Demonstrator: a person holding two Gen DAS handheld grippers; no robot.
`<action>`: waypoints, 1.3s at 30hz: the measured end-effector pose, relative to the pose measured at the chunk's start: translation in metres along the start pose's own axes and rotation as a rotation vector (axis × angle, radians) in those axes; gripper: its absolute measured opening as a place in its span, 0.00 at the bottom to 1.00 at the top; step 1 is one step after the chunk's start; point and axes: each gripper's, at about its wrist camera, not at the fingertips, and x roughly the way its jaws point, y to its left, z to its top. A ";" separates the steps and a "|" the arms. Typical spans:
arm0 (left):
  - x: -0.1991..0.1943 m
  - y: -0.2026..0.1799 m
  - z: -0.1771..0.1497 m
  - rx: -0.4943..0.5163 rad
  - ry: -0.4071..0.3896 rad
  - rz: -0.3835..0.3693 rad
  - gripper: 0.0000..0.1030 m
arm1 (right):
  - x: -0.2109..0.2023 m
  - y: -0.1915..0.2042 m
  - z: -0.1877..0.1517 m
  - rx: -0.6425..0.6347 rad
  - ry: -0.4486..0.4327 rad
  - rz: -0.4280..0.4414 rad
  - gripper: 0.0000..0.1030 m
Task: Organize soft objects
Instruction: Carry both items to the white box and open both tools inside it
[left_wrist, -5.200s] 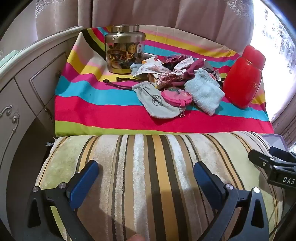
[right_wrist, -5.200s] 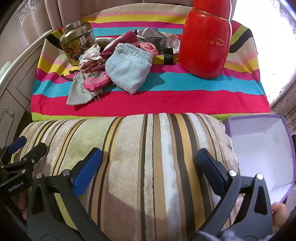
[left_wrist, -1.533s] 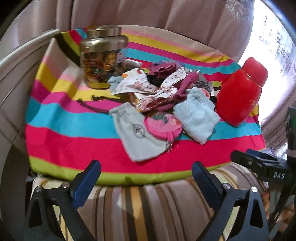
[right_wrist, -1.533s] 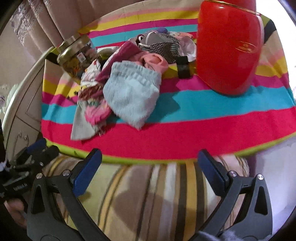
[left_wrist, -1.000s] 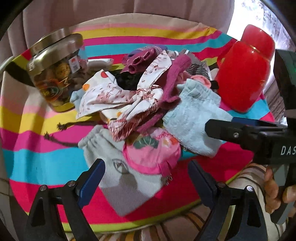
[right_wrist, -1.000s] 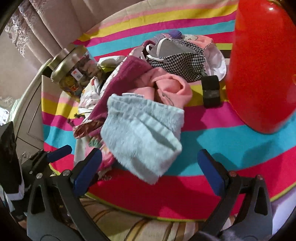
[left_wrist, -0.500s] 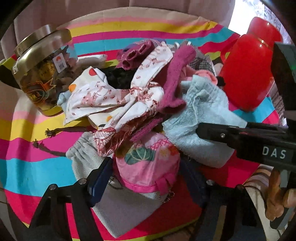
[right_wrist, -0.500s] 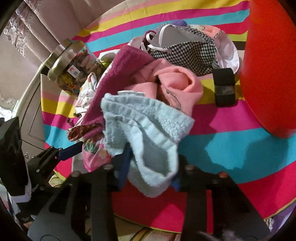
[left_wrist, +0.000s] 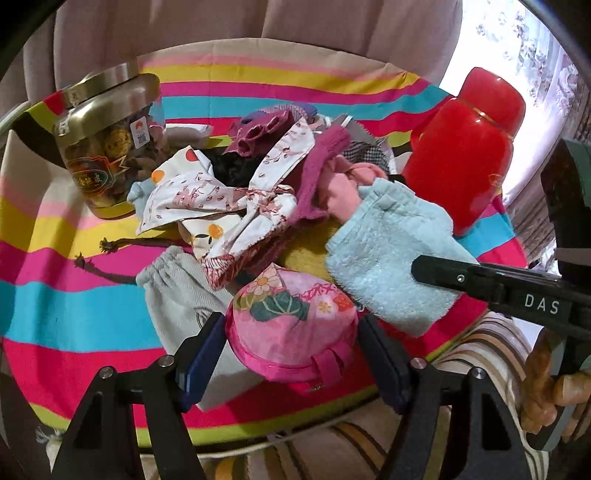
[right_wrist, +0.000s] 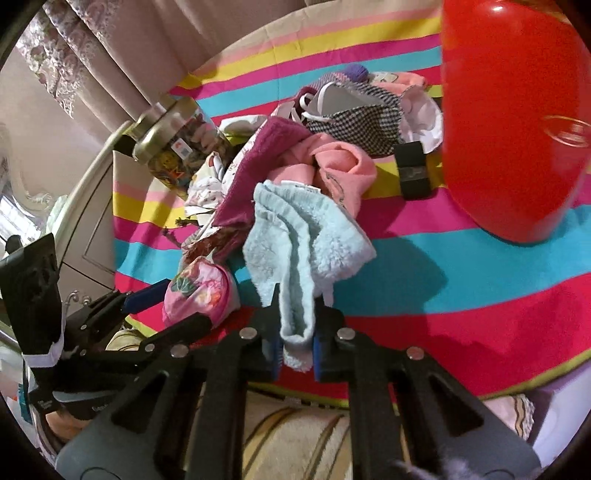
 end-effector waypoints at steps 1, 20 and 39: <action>-0.004 -0.002 -0.002 -0.003 -0.005 -0.006 0.71 | -0.005 -0.001 -0.001 0.003 -0.006 0.001 0.14; -0.050 -0.146 -0.003 0.131 -0.047 -0.282 0.71 | -0.182 -0.103 -0.074 0.119 -0.156 -0.347 0.14; -0.024 -0.306 0.005 0.384 0.140 -0.394 0.77 | -0.298 -0.168 -0.094 0.308 -0.074 -0.740 0.68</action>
